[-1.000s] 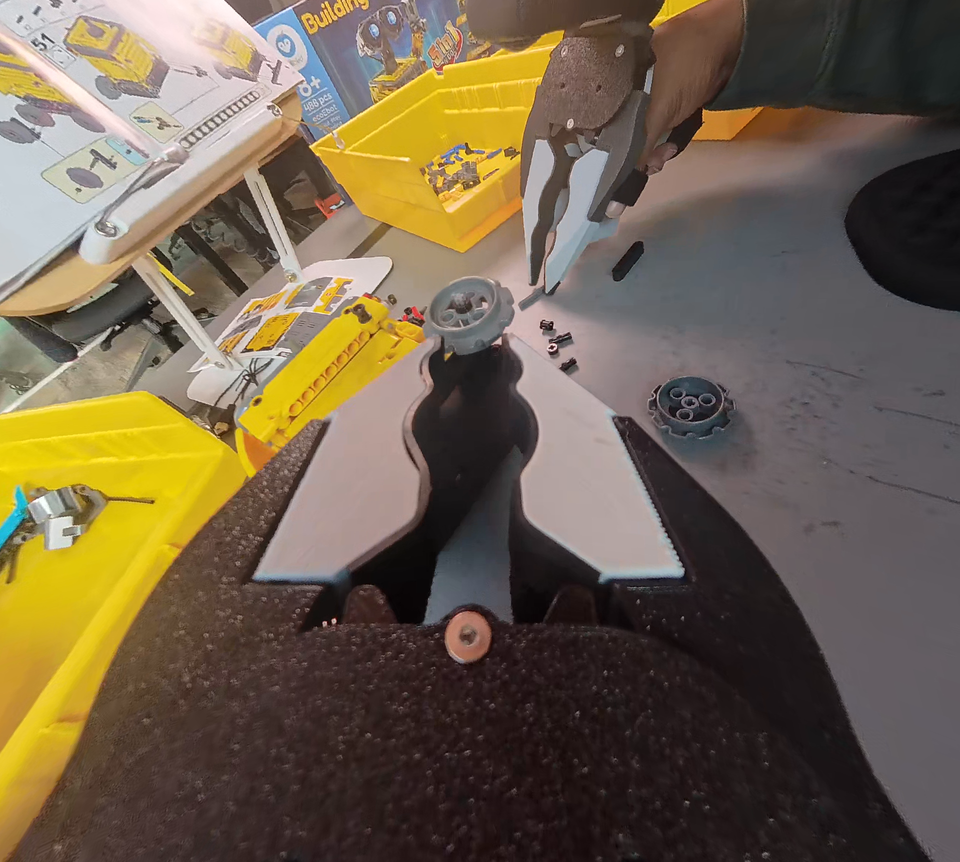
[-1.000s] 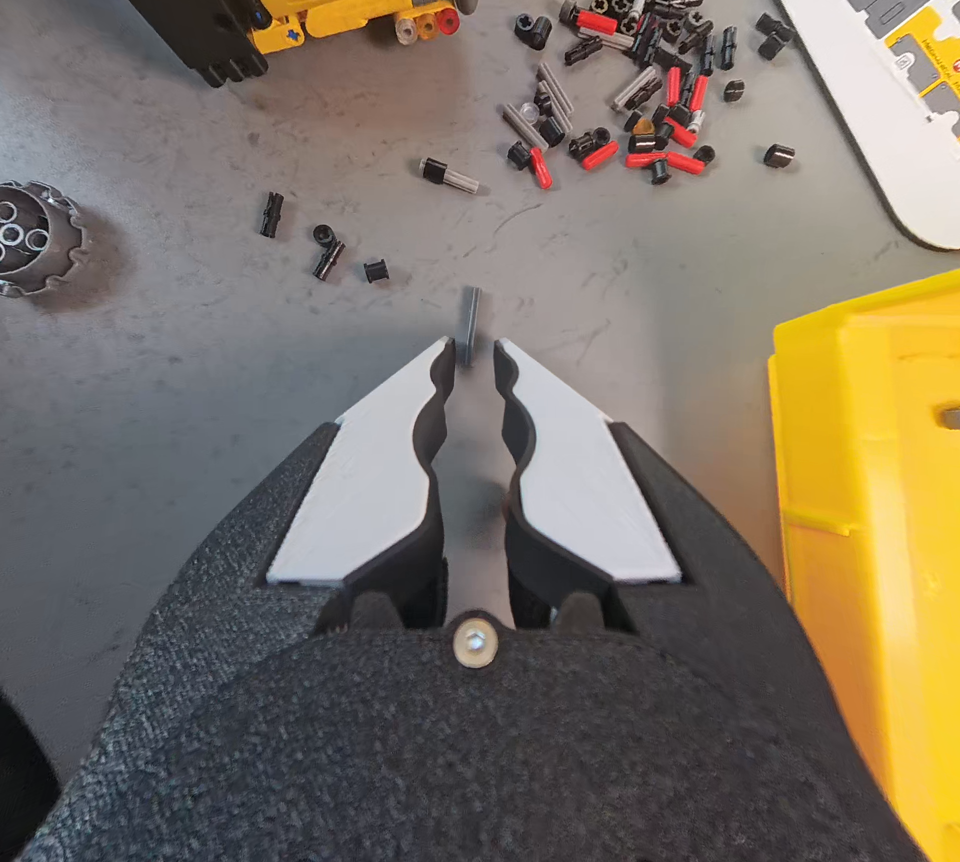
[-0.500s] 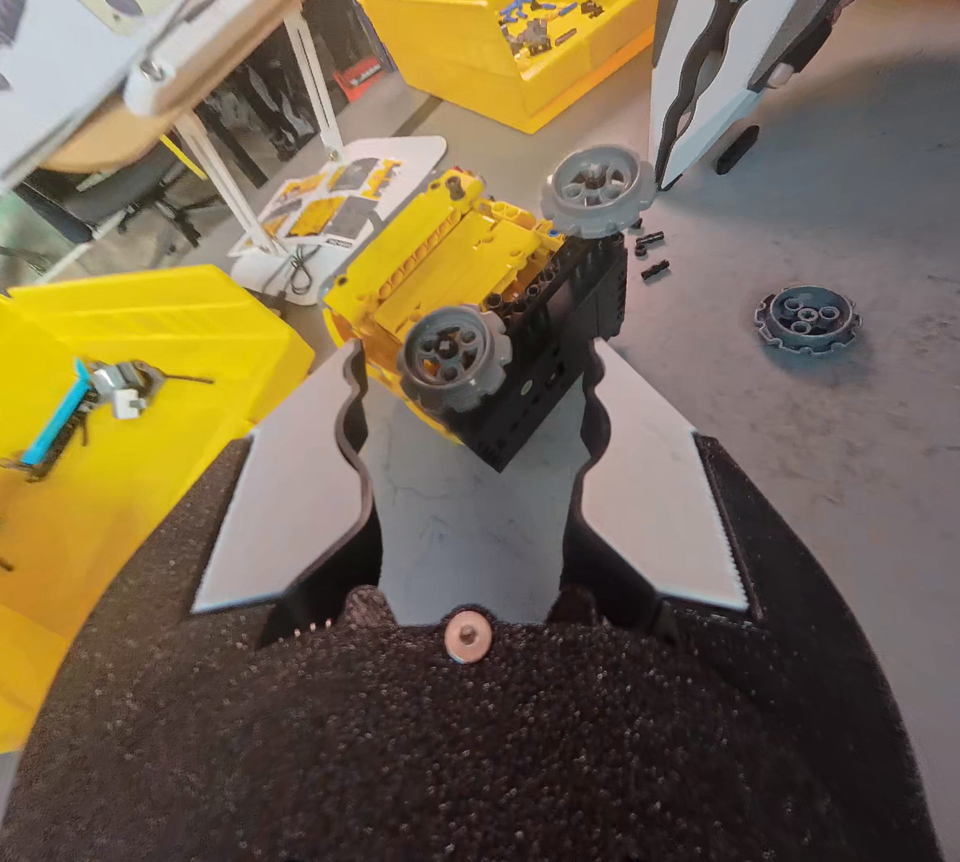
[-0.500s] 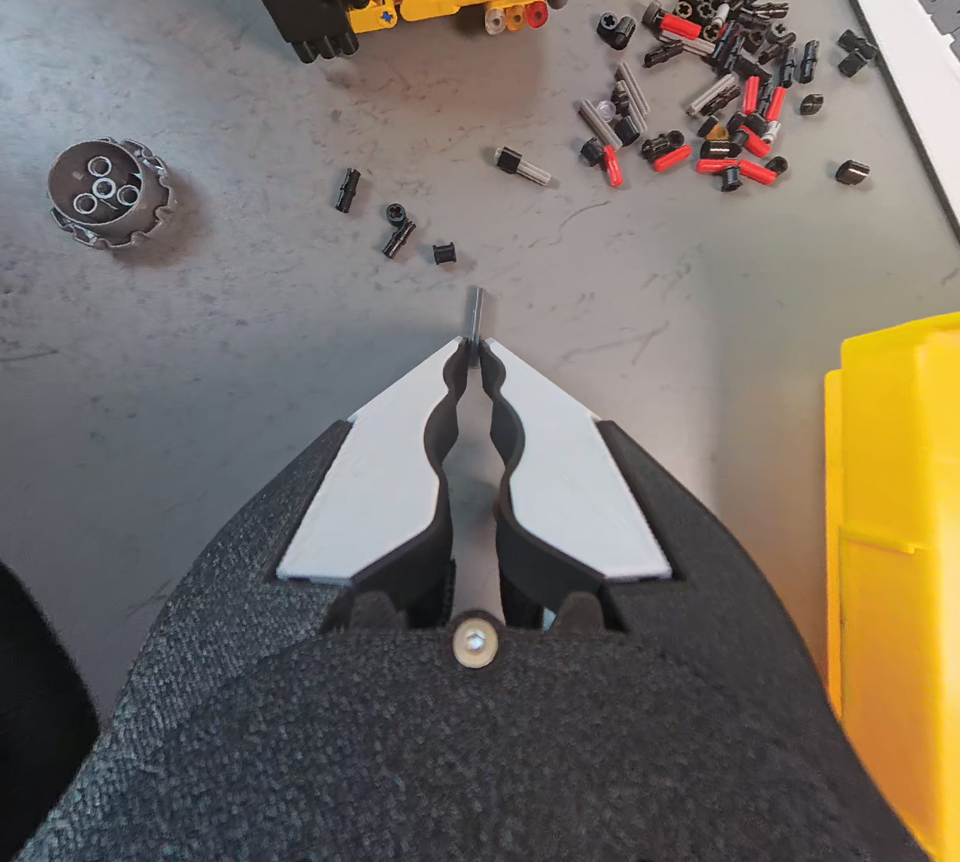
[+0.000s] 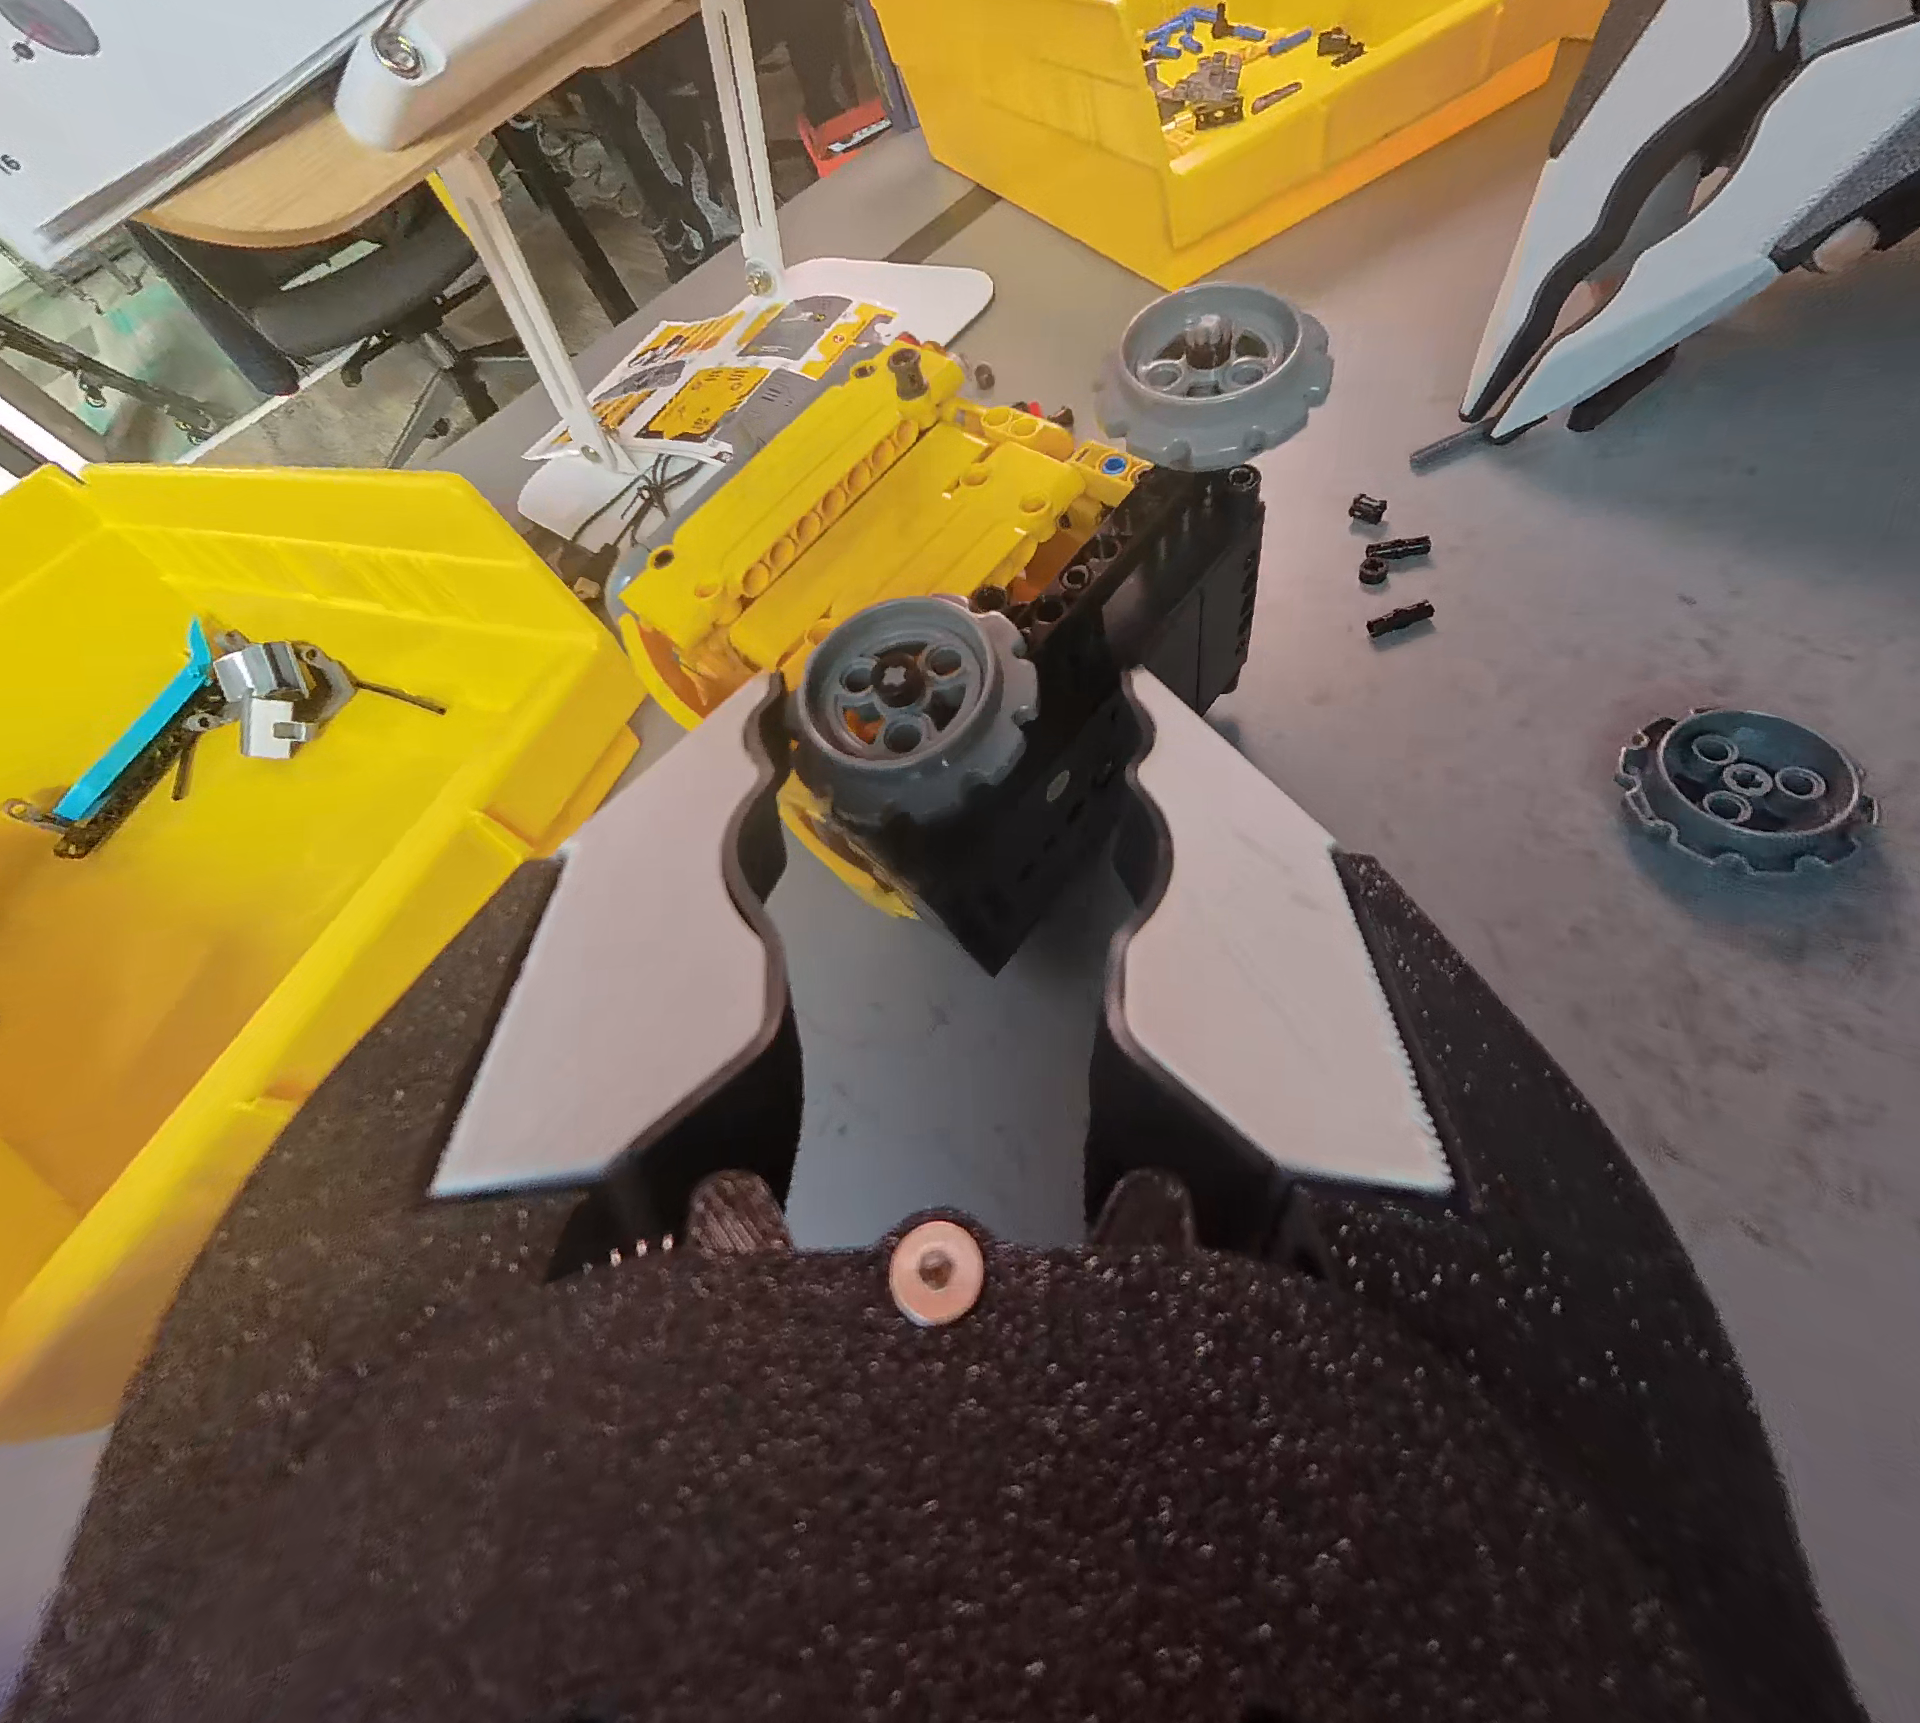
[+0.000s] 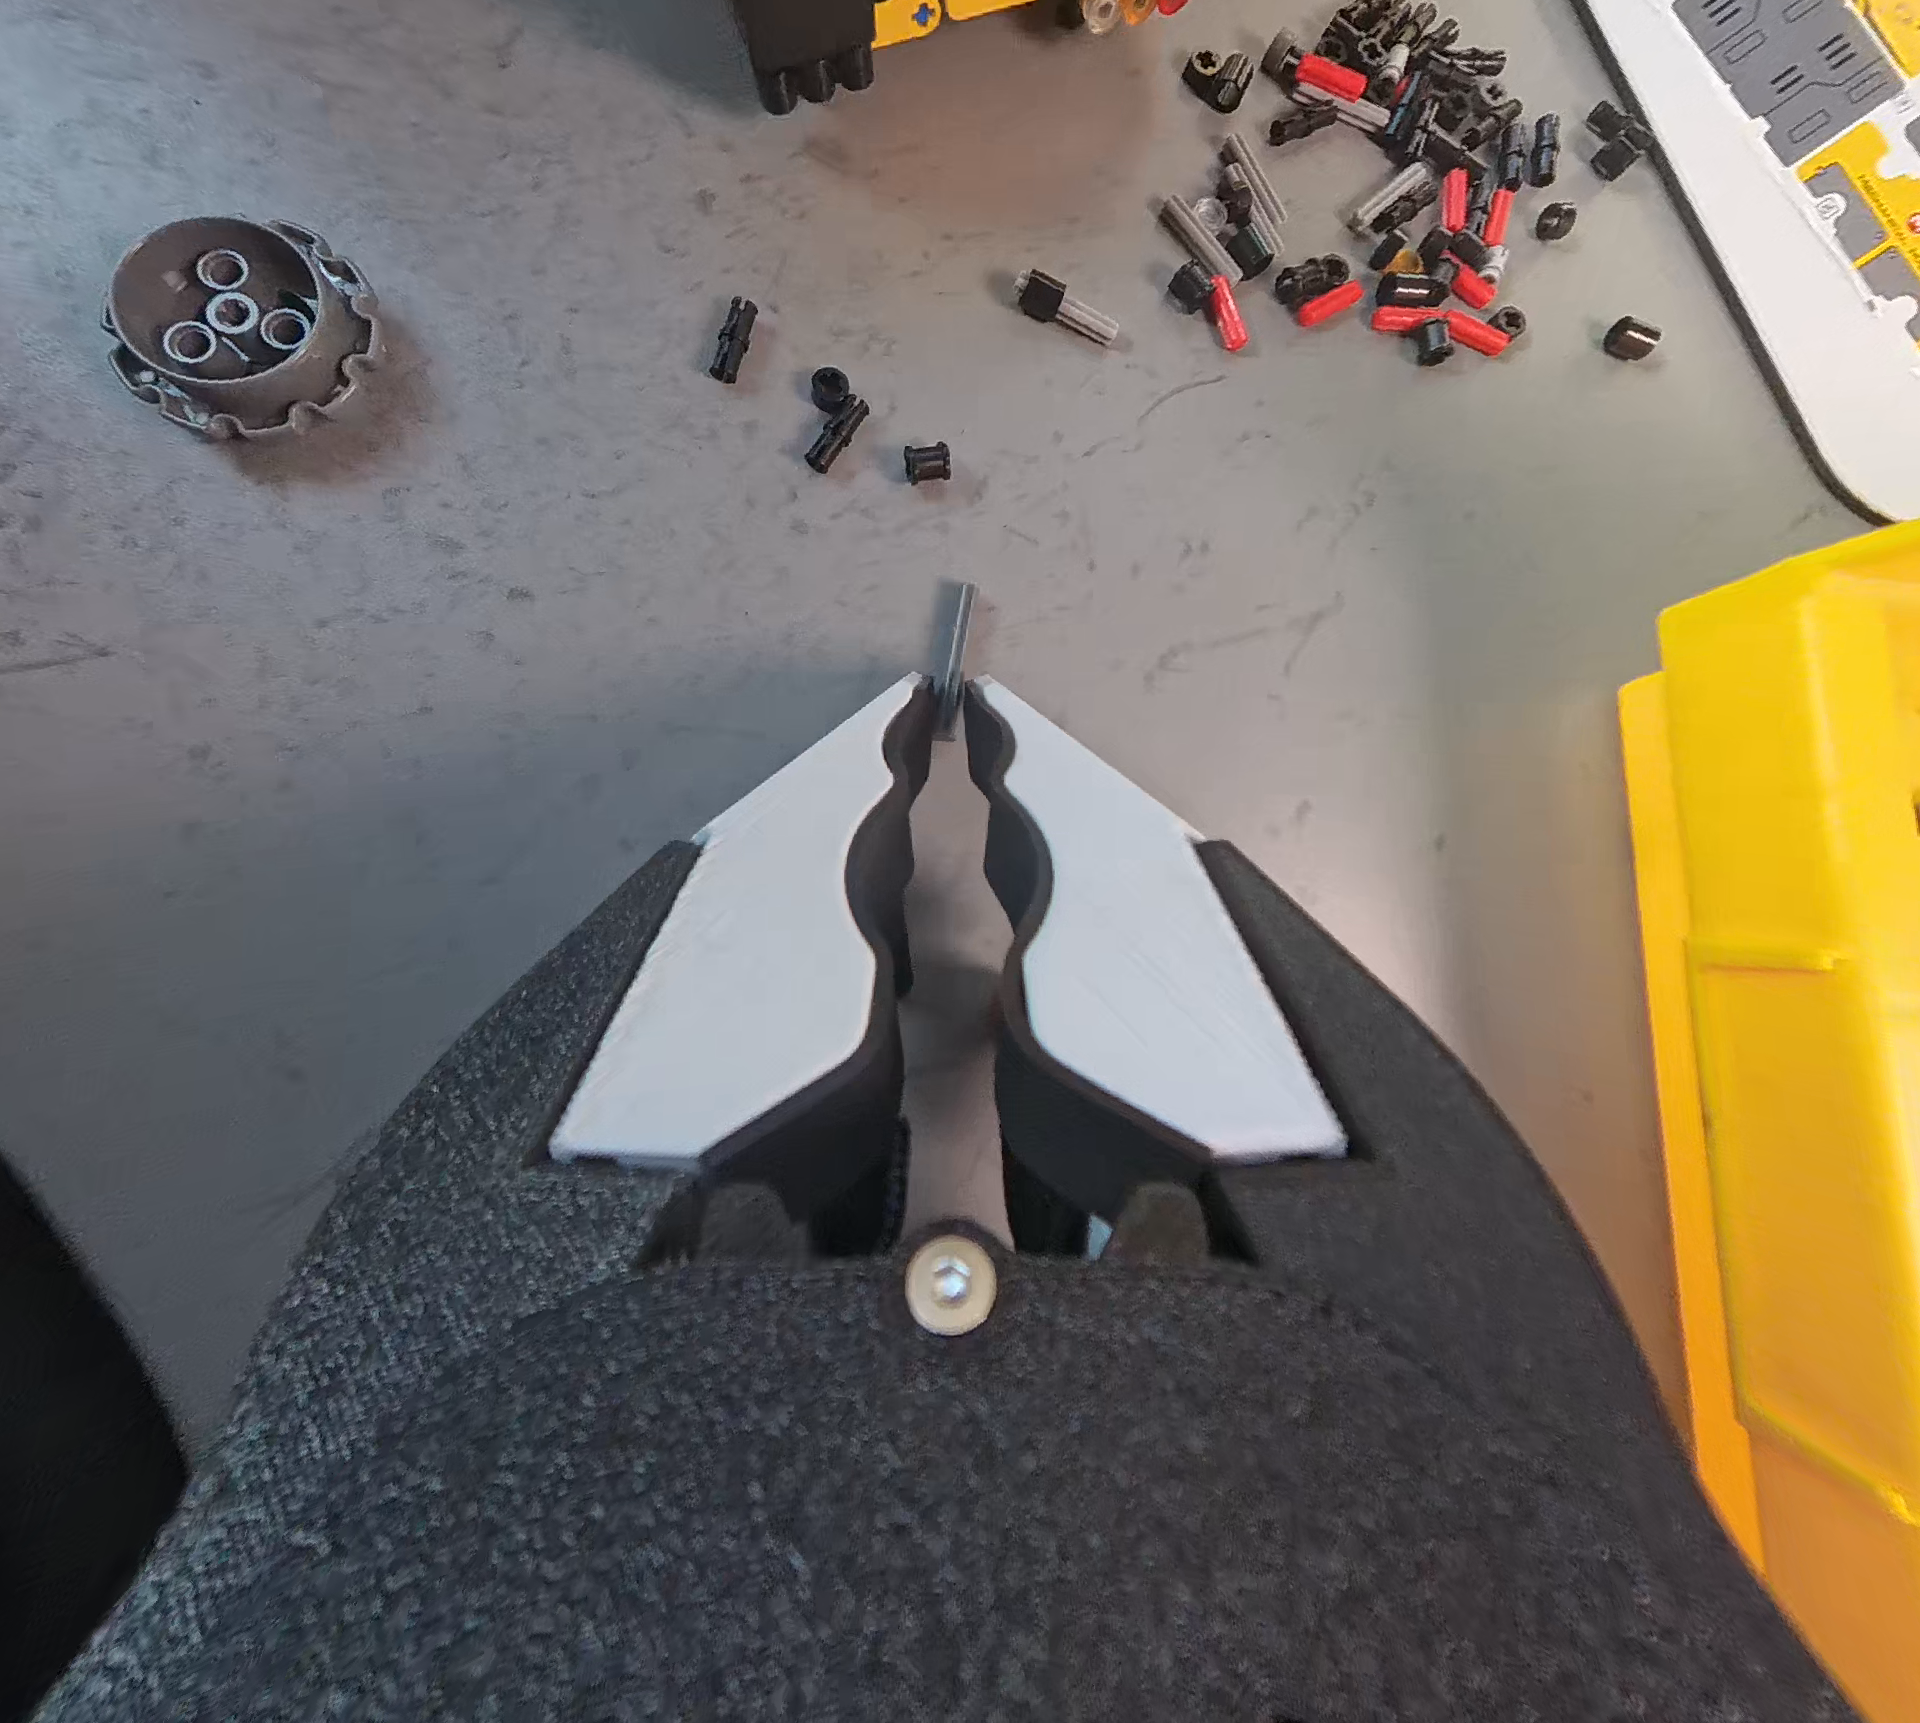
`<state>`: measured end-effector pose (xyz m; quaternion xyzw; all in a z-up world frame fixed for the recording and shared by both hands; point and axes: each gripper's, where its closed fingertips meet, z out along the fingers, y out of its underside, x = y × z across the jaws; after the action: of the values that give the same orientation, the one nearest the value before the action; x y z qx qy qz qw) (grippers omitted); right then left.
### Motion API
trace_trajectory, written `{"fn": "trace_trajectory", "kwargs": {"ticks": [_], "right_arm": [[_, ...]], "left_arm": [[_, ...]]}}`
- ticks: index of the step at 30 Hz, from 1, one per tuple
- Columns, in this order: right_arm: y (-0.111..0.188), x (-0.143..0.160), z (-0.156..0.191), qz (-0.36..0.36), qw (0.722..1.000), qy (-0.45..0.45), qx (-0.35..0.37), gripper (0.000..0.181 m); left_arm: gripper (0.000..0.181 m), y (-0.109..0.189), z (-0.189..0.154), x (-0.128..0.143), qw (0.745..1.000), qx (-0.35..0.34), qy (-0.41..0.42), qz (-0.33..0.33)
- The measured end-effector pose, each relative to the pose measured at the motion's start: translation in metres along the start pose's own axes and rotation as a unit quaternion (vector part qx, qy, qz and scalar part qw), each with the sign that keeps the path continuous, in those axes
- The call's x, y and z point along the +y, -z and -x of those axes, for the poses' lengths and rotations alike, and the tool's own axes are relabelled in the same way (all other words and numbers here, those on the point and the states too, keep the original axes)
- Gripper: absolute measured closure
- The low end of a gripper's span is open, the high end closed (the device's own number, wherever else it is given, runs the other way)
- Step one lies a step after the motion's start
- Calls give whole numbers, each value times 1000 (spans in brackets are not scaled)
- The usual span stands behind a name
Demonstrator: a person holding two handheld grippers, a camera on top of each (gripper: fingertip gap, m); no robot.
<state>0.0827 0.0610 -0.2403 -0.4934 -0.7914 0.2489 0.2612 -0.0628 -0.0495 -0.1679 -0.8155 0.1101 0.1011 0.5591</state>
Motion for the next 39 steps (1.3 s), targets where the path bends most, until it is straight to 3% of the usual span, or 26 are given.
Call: {"fn": "trace_trajectory", "kwargs": {"ticks": [8, 14, 21, 28, 39], "right_arm": [[2, -5, -4, -40, 999, -27, -11, 169], [7, -11, -9, -72, 996, -44, -6, 165], [16, -31, -32, -147, 986, -59, 55, 161], [35, -46, -56, -229, 961, -91, 123, 144], [49, -51, -81, -279, 931, -139, 192, 116]], "left_arm": [[123, -3, 1, -2, 1000, -16, -5, -15], [117, 7, 6, -16, 996, 6, 43, -80], [113, 13, 17, -20, 993, -12, 56, -104], [109, 17, 24, -24, 990, -32, 58, -124], [110, 25, 41, -23, 985, -53, 89, -135]]}}
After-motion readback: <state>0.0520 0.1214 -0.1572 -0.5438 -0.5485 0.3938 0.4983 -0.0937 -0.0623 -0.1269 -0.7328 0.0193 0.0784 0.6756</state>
